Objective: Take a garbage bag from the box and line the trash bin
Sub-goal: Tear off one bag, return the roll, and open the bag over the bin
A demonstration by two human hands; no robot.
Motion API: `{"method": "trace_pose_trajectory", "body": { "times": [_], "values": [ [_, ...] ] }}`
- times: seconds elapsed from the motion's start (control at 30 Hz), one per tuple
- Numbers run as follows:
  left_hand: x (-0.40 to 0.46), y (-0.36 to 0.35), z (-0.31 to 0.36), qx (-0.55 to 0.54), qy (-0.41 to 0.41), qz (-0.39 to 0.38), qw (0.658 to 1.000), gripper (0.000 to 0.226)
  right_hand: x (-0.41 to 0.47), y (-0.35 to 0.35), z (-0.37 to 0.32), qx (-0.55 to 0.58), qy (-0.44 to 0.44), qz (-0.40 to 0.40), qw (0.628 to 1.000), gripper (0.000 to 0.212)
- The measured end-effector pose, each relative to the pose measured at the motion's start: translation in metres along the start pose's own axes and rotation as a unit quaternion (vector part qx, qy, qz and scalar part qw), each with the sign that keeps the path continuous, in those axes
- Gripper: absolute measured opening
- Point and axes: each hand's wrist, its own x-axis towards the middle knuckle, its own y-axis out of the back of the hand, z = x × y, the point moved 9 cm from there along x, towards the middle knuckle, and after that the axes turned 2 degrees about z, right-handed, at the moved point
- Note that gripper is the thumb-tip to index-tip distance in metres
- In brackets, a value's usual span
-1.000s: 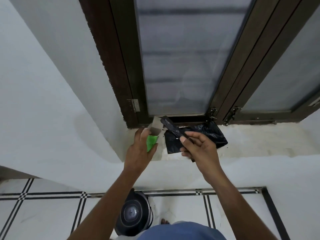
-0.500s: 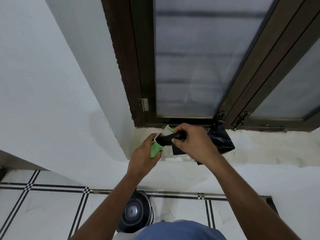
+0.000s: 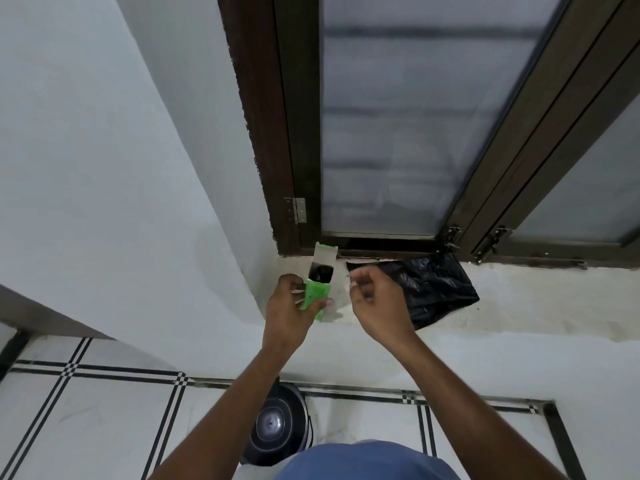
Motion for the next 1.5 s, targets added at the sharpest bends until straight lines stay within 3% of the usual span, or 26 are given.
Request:
{"method": "trace_pose_trajectory", "body": {
  "times": [0.1, 0.2, 0.4, 0.53, 0.7, 0.93, 1.1, 1.27, 1.43, 1.5],
  "values": [
    [-0.001, -0.002, 0.006, 0.012, -0.057, 0.000, 0.998, 0.050, -0.004, -0.020, 0.007, 0.051, -0.017, -0.057, 0.997, 0.035],
    [0.000, -0.005, 0.007, 0.051, -0.098, -0.020, 0.994, 0.053, -0.004, -0.029, 0.005, 0.071, -0.018, -0.090, 0.993, 0.048],
    [0.005, -0.002, 0.010, 0.084, -0.133, -0.047, 0.986, 0.062, 0.003, -0.034, 0.007, 0.107, -0.017, -0.088, 0.990, 0.044],
    [0.005, -0.004, 0.012, 0.092, -0.149, -0.062, 0.983, 0.057, 0.007, -0.043, 0.005, 0.117, -0.018, -0.105, 0.987, 0.036],
    [0.008, 0.000, 0.013, 0.082, -0.165, -0.069, 0.980, 0.056, 0.026, -0.038, 0.002, 0.089, 0.003, -0.058, 0.994, 0.021],
    [0.008, 0.002, 0.016, 0.086, -0.195, -0.080, 0.974, 0.054, 0.054, -0.038, 0.002, 0.089, -0.005, -0.083, 0.993, 0.014],
    [0.009, 0.002, 0.016, 0.090, -0.195, -0.079, 0.973, 0.053, 0.067, -0.044, -0.005, 0.102, -0.049, -0.143, 0.983, 0.045],
    [0.013, 0.001, 0.019, 0.096, -0.194, -0.075, 0.973, 0.051, 0.069, -0.040, -0.008, 0.058, -0.020, -0.145, 0.988, 0.025],
    [0.013, -0.004, 0.020, 0.103, -0.192, -0.076, 0.973, 0.049, 0.070, -0.033, -0.004, 0.104, -0.041, -0.118, 0.987, 0.067],
    [0.014, -0.005, 0.020, 0.107, -0.191, -0.078, 0.973, 0.050, 0.072, -0.032, -0.005, 0.089, -0.022, -0.125, 0.988, 0.072]
  ]
}}
